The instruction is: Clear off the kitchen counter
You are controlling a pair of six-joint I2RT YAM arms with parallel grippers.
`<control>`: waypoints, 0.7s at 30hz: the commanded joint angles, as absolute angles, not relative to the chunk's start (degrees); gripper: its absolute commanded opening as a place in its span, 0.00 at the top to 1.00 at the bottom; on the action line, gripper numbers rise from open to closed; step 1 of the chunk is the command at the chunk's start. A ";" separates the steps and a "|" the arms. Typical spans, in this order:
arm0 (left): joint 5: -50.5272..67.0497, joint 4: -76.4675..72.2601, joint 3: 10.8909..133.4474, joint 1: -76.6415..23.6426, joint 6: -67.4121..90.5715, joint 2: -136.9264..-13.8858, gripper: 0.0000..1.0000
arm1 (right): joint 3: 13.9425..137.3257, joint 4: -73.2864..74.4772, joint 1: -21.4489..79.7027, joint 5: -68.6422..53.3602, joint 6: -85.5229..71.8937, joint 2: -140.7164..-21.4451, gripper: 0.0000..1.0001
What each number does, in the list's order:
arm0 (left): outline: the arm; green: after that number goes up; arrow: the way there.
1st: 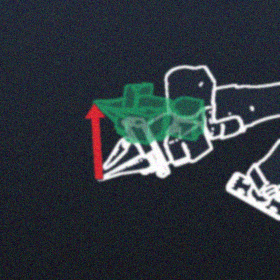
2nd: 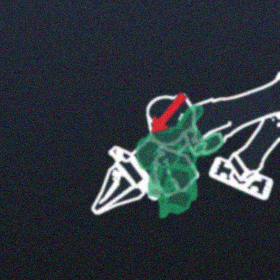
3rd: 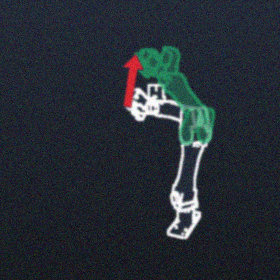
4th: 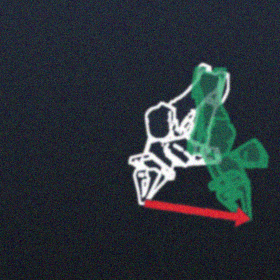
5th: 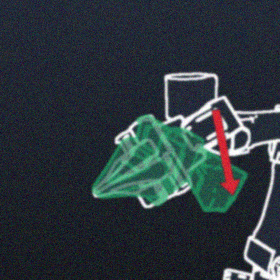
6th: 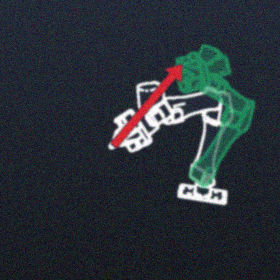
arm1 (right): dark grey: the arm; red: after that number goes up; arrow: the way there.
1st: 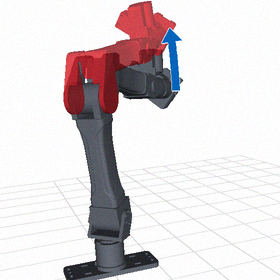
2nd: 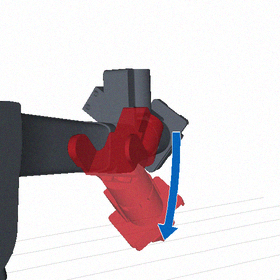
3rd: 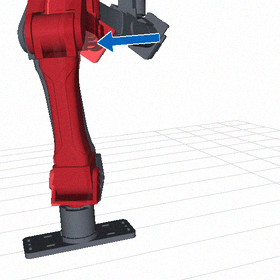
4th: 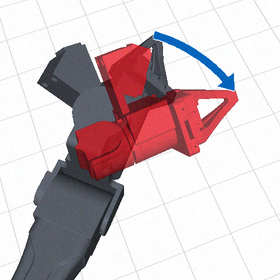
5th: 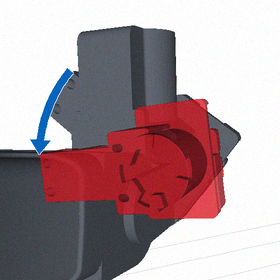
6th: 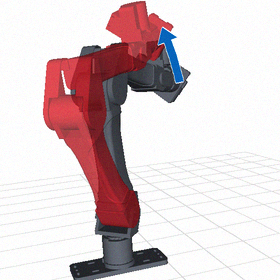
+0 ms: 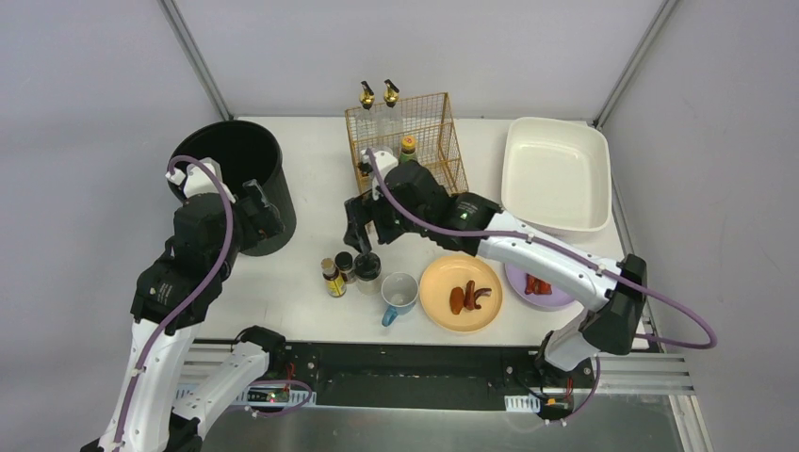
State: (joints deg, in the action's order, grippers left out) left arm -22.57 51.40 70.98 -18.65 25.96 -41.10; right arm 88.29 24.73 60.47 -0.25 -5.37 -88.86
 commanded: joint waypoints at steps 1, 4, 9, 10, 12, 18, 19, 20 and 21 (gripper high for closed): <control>-22.28 50.17 71.37 -18.26 25.23 -40.01 0.01 | 90.07 24.04 63.68 -4.30 -6.43 -91.73 0.11; -22.24 50.15 71.19 -18.28 25.31 -39.66 0.01 | 90.79 24.61 65.46 -4.88 -5.77 -93.19 0.12; -22.25 50.26 71.35 -18.30 25.31 -39.50 0.01 | 91.67 25.21 67.99 -4.50 -4.70 -95.75 0.13; -22.24 50.28 71.37 -18.28 25.38 -39.46 0.01 | 91.86 24.86 68.29 -4.14 -4.73 -96.26 0.14; -22.16 50.20 71.32 -18.30 25.76 -39.27 0.00 | 92.69 24.59 68.81 -3.81 -4.82 -97.62 0.15; -22.06 50.26 71.19 -18.28 25.98 -38.81 0.00 | 96.37 24.76 70.13 -2.59 -5.02 -102.57 0.20; -22.06 50.22 71.21 -18.30 25.93 -38.83 0.00 | 96.90 24.94 70.39 -1.83 -4.97 -103.45 0.20; -22.06 50.20 71.26 -18.28 25.87 -38.82 0.01 | 97.51 25.27 70.54 -1.02 -4.94 -104.32 0.20; -22.06 50.24 71.29 -18.22 25.83 -38.81 0.01 | 98.22 25.65 70.69 -0.52 -4.88 -105.15 0.21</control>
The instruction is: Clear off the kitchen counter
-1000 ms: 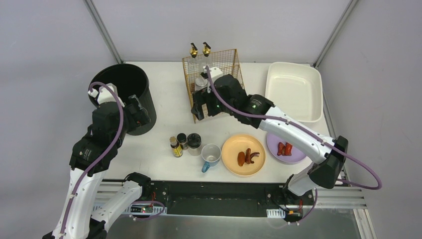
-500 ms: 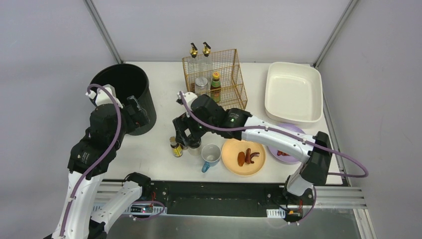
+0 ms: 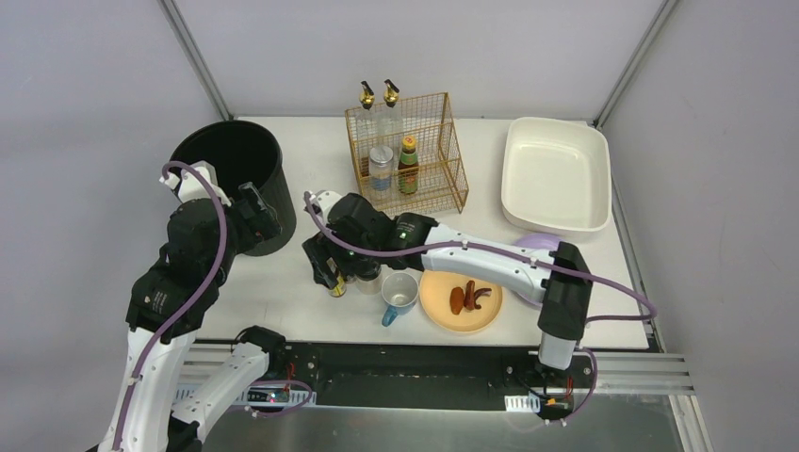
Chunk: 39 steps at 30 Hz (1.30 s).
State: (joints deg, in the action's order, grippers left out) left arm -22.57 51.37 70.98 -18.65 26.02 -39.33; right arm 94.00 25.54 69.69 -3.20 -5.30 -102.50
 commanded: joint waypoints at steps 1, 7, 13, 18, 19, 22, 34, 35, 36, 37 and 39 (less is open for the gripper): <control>-21.98 50.19 71.36 -18.30 25.84 -38.72 0.01 | 98.83 25.98 70.76 1.20 -4.83 -105.87 0.21; -22.05 50.20 71.37 -18.28 25.49 -39.01 0.00 | 99.85 25.62 71.11 4.01 -4.57 -108.63 0.22; -22.25 50.23 71.16 -18.33 25.25 -38.91 0.00 | 100.05 24.95 71.19 5.31 -4.87 -109.94 0.23; -22.32 50.20 70.68 -18.28 25.22 -38.75 0.00 | 100.41 25.12 71.19 6.34 -4.76 -110.96 0.27; -22.32 50.20 70.67 -18.28 25.22 -38.69 0.00 | 100.52 25.12 71.19 6.38 -4.81 -111.22 0.28; -22.50 50.19 70.58 -18.28 25.16 -38.67 0.00 | 100.55 25.05 71.32 6.42 -4.89 -111.70 0.33; -22.46 50.27 70.42 -18.31 25.14 -38.55 0.00 | 101.17 24.98 71.95 5.20 -3.89 -112.34 0.67; -22.45 50.20 70.40 -18.29 25.14 -38.50 0.01 | 101.22 24.92 71.98 4.79 -3.80 -112.23 0.71; -22.43 50.19 70.36 -18.28 25.14 -38.50 0.00 | 101.27 24.91 72.05 4.17 -3.77 -112.07 0.76; -22.41 50.22 70.27 -18.33 25.16 -38.45 0.00 | 101.44 24.92 72.23 3.54 -3.78 -111.95 0.80; -22.48 50.20 70.17 -18.28 25.23 -38.31 0.00 | 101.60 25.00 72.48 2.82 -3.77 -111.55 0.91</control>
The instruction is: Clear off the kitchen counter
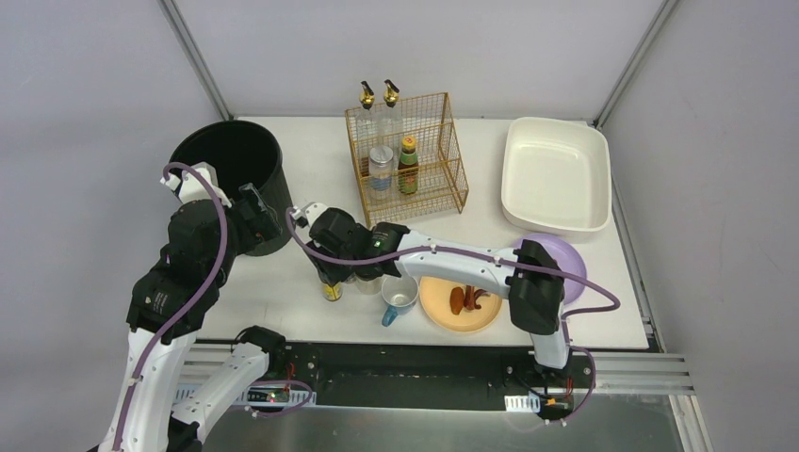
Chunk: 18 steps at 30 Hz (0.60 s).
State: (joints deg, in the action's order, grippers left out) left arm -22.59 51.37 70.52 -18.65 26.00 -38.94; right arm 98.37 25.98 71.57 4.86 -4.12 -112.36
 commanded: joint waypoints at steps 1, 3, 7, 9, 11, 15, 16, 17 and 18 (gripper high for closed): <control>-22.50 50.20 70.14 -18.28 25.18 -38.34 0.01 | 101.63 24.97 72.66 2.73 -3.84 -111.27 0.97; -22.50 50.21 70.30 -18.28 25.14 -38.38 0.01 | 101.67 24.98 72.90 2.49 -4.08 -110.39 1.00; -22.85 50.26 70.80 -18.27 24.88 -38.49 0.01 | 100.54 23.16 73.25 2.15 -5.26 -106.12 1.00; -22.94 50.20 70.95 -18.30 24.93 -38.62 0.00 | 100.30 21.80 73.30 1.95 -5.64 -103.60 1.00; -22.90 50.21 70.94 -18.33 25.02 -38.83 0.00 | 100.97 21.83 73.30 2.02 -5.65 -101.70 1.00; -22.81 50.22 71.00 -18.28 25.18 -39.24 0.00 | 102.06 21.72 73.30 3.68 -4.38 -97.60 1.00; -22.81 50.25 71.01 -18.28 25.25 -39.20 0.00 | 102.34 21.75 73.38 4.42 -3.72 -96.72 1.00; -22.87 50.19 71.06 -18.28 25.27 -39.27 0.01 | 102.79 22.02 73.32 5.17 -2.90 -95.86 1.00; -22.85 50.26 71.02 -18.28 25.23 -39.36 0.00 | 103.57 22.55 73.30 6.08 -1.93 -95.18 1.00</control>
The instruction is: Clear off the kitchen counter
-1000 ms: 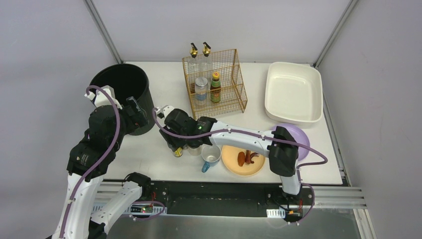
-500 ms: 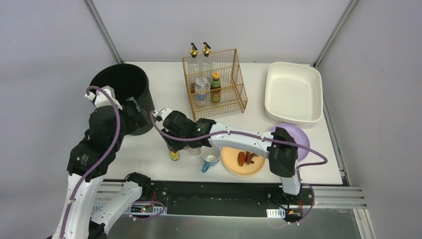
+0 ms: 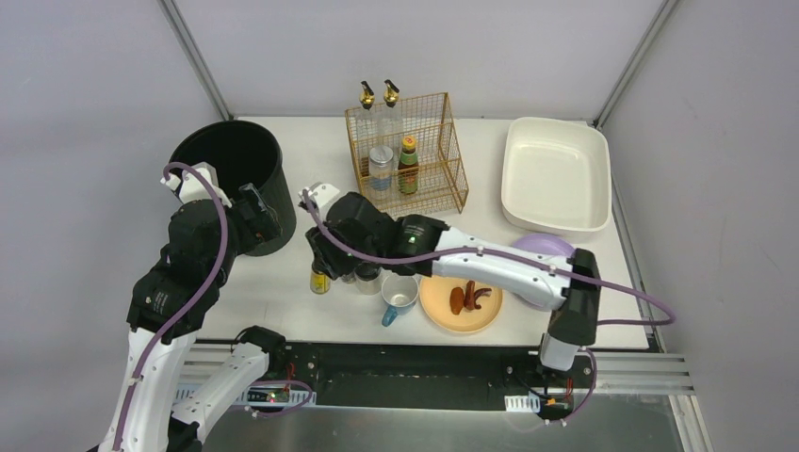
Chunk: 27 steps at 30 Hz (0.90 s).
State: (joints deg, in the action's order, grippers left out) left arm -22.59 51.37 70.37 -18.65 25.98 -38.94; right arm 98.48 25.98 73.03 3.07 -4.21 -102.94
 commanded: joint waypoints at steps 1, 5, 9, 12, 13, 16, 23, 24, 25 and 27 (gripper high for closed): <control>-22.85 50.24 71.02 -18.29 25.30 -39.46 0.00 | 104.46 23.14 73.22 7.14 -1.02 -94.77 1.00; -22.68 50.22 71.27 -18.28 25.33 -39.82 0.01 | 106.18 23.92 72.30 11.23 3.21 -93.12 1.00; -22.51 50.26 71.66 -18.28 25.31 -40.00 0.01 | 107.10 23.84 69.42 13.79 5.63 -92.18 1.00; -22.47 50.21 71.82 -18.26 25.31 -39.97 0.01 | 107.63 23.82 65.14 13.90 6.19 -92.09 1.00; -22.38 50.21 71.76 -18.28 25.29 -39.97 0.01 | 107.85 23.80 63.50 13.70 6.28 -92.17 1.00; -21.81 50.25 71.76 -18.28 25.23 -40.15 0.00 | 108.52 23.64 59.24 12.63 5.88 -92.53 1.00; -20.52 50.21 71.96 -18.28 24.70 -40.72 0.01 | 109.17 21.46 52.54 11.53 5.70 -94.27 1.00; -20.36 50.14 72.06 -18.27 24.62 -40.80 0.00 | 109.57 21.41 51.94 11.40 5.69 -94.84 1.00; -20.19 50.15 72.07 -18.28 24.61 -40.84 0.00 | 109.86 21.22 51.45 11.49 5.90 -95.43 1.00; -19.79 50.11 72.00 -18.28 24.46 -41.03 0.00 | 109.95 20.53 50.94 12.50 6.81 -96.73 1.00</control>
State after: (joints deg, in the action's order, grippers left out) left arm -21.06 51.37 70.43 -18.65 25.96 -40.32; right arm 105.67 27.18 51.81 11.75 5.30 -95.53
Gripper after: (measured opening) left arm 0.995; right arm 0.361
